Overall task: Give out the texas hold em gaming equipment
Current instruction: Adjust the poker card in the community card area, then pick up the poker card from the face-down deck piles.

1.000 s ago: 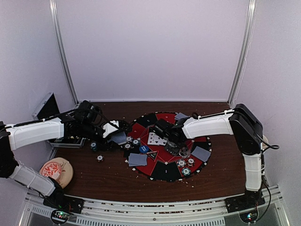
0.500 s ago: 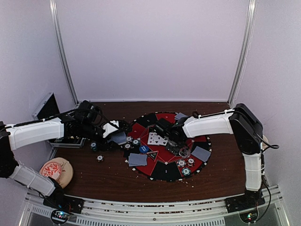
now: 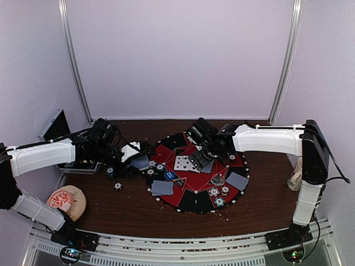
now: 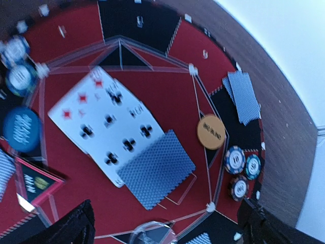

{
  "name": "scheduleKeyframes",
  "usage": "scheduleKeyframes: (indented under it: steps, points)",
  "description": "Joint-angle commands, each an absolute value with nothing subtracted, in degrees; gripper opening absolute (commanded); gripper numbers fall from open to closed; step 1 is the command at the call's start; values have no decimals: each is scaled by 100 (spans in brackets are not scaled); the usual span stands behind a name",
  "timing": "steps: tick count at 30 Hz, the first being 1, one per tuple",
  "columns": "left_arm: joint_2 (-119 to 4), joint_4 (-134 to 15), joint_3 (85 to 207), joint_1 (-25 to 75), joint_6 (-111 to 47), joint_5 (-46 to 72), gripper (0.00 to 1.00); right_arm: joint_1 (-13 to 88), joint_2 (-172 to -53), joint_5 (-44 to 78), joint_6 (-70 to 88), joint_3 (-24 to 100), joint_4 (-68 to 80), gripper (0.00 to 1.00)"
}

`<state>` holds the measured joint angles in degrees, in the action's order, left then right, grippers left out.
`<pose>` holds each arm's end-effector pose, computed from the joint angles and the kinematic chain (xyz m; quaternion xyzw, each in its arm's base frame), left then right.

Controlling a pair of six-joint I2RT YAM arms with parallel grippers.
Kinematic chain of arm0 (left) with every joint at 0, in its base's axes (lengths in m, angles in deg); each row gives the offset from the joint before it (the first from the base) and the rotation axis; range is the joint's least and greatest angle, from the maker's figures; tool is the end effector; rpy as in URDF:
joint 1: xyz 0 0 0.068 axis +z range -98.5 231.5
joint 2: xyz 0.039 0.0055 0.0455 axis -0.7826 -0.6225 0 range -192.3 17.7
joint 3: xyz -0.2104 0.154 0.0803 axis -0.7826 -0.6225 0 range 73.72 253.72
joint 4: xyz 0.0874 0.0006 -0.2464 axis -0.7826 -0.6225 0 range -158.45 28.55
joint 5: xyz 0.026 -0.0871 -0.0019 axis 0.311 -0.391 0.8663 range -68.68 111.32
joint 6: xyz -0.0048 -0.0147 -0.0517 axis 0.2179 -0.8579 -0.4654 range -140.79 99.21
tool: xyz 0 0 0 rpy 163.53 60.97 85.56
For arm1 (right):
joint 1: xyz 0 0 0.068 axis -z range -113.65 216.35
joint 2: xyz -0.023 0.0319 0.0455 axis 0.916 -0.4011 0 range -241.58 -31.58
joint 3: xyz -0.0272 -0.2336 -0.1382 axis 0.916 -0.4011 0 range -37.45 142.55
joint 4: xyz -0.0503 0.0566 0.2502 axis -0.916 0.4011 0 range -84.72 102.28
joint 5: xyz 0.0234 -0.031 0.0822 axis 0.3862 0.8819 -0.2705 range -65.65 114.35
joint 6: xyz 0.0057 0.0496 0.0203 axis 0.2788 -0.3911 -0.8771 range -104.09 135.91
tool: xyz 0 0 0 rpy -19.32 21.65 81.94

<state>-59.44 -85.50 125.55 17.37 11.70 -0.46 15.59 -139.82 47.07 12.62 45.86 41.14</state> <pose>0.2229 -0.1669 0.2391 0.5605 0.7336 -0.1821 0.3384 0.2651 0.3029 0.2221 -0.3364 0.8885 -0.0575 0.3068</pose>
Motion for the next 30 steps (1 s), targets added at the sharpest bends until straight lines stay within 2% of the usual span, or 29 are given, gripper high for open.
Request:
scheduleKeyframes:
  steps: [1,5,8,22,30]
  points:
    - [-5878,-8360,12522,1714,1147,-64,54,1516,-13100,3183,359,4297,2839,100]
    - [-5899,-8351,12522,1719,1138,-57,54,1379,-12521,1865,-283,3522,1179,97]
    - [-5911,-8348,12521,1716,1142,-66,54,1216,-12501,1368,-614,3373,623,97]
    - [-5839,-8350,12523,1721,1138,-117,54,966,-13704,474,-1605,4175,-101,96]
    - [-5778,-8351,12520,1717,1143,-159,54,966,-14225,217,-1893,4501,-222,91]
